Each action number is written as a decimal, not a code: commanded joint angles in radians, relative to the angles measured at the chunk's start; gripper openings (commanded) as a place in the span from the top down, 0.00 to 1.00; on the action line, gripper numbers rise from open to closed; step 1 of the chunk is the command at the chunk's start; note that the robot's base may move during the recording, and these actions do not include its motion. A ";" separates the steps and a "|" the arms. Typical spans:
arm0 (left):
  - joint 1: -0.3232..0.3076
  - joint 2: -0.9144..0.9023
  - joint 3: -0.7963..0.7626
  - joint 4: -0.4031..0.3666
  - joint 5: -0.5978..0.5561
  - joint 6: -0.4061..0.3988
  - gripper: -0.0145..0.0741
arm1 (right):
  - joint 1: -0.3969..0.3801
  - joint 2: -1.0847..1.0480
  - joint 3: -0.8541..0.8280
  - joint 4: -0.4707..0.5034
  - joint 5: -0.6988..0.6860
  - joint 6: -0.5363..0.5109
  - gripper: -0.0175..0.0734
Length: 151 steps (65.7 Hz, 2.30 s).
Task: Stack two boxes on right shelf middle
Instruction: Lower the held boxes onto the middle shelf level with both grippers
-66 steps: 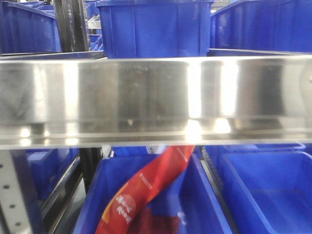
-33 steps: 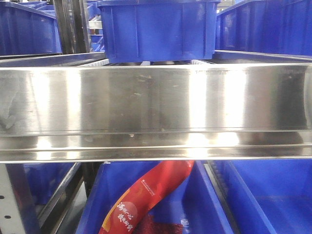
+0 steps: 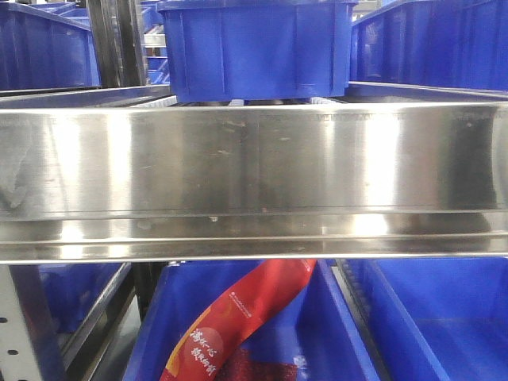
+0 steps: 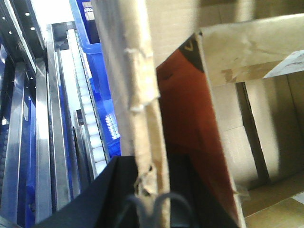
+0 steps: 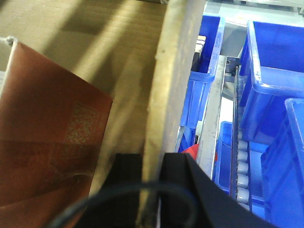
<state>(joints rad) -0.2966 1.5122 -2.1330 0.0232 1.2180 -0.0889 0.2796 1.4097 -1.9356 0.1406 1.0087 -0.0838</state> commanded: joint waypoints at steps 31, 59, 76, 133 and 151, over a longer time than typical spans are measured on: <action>0.000 -0.018 -0.014 0.037 -0.065 0.003 0.96 | -0.009 -0.013 -0.009 -0.030 -0.062 -0.011 0.98; 0.000 -0.009 -0.012 -0.044 0.003 0.003 0.96 | -0.009 -0.013 0.005 -0.030 0.012 -0.011 0.98; -0.072 0.023 0.108 -0.023 0.003 0.003 0.96 | -0.009 -0.013 0.163 -0.024 0.026 -0.011 0.98; -0.087 0.021 0.318 0.030 0.003 0.003 0.15 | -0.009 0.070 0.285 0.001 -0.015 -0.002 0.18; -0.087 -0.036 0.318 0.031 0.003 0.003 0.23 | -0.009 -0.001 0.285 0.001 -0.021 0.014 0.18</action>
<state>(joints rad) -0.3764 1.5194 -1.8104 0.0617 1.2216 -0.0902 0.2752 1.4544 -1.6455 0.1520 1.0026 -0.0770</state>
